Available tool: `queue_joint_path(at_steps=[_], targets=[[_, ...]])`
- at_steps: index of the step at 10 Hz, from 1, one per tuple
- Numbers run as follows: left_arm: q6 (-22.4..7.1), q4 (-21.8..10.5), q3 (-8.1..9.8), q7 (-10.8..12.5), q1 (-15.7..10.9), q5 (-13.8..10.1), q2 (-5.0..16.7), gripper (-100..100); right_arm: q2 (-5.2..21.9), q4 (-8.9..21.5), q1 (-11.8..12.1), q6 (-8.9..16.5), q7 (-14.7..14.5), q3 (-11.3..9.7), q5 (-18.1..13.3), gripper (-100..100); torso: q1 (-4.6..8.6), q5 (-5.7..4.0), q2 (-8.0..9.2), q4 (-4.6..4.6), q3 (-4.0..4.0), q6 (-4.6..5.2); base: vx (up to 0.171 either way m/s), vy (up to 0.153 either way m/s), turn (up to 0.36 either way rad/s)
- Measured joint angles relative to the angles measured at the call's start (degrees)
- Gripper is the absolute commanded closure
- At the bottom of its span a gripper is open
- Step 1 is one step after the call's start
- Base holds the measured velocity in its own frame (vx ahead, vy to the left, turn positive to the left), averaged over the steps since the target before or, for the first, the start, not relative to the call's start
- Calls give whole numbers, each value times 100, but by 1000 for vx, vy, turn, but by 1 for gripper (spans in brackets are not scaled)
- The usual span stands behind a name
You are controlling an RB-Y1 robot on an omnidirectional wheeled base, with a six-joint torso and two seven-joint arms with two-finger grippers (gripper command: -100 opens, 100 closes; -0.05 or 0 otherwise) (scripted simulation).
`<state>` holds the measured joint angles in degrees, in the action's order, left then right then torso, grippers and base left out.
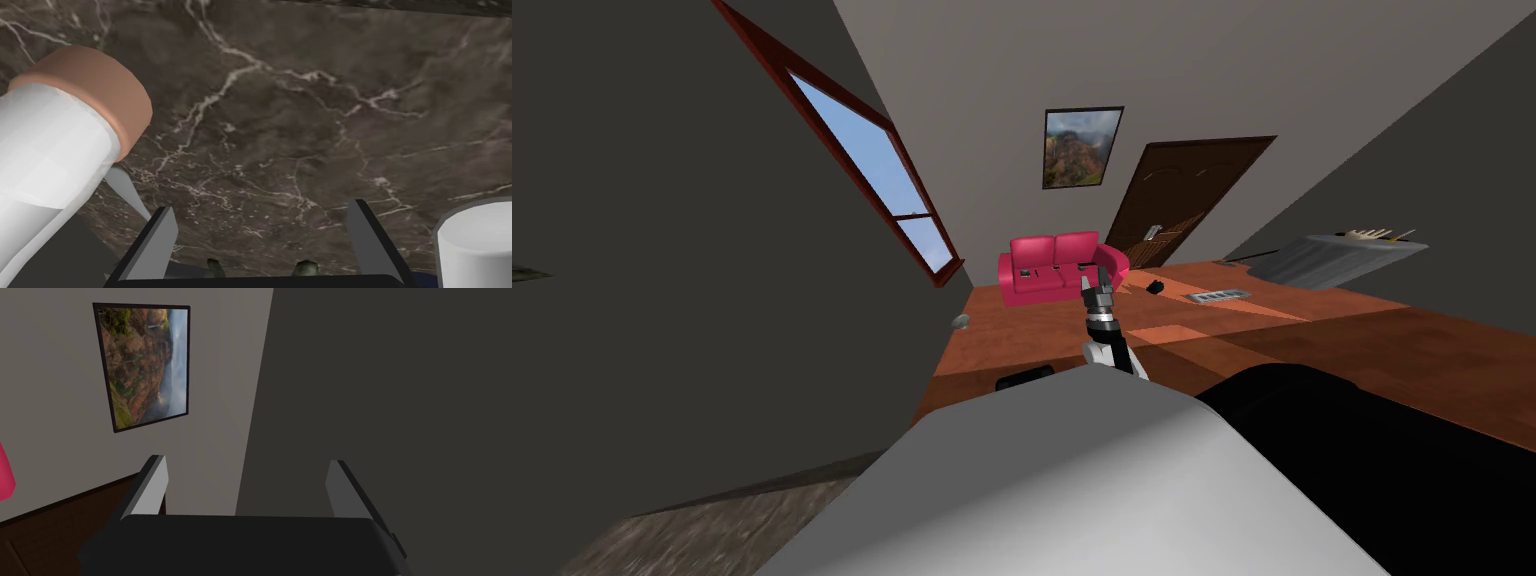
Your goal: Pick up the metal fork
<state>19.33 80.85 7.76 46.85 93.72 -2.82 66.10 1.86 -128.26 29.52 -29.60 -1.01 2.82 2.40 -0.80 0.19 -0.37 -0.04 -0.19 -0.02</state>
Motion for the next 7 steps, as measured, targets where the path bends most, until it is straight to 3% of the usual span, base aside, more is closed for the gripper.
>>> queue_joint_path(at_steps=[4,7], targets=[[-41,-9,-145,174,-9,-18,620,-100,0,0,1,0,0,1,0,0,-9,3,-15,-3,-9,-2,92,163,-70],[-11,26,-432,277,-196,-8,1034,-100,-1,0,0,0,0,0,0,0,23,-2,2,0,1,-5,57,109,-4]])
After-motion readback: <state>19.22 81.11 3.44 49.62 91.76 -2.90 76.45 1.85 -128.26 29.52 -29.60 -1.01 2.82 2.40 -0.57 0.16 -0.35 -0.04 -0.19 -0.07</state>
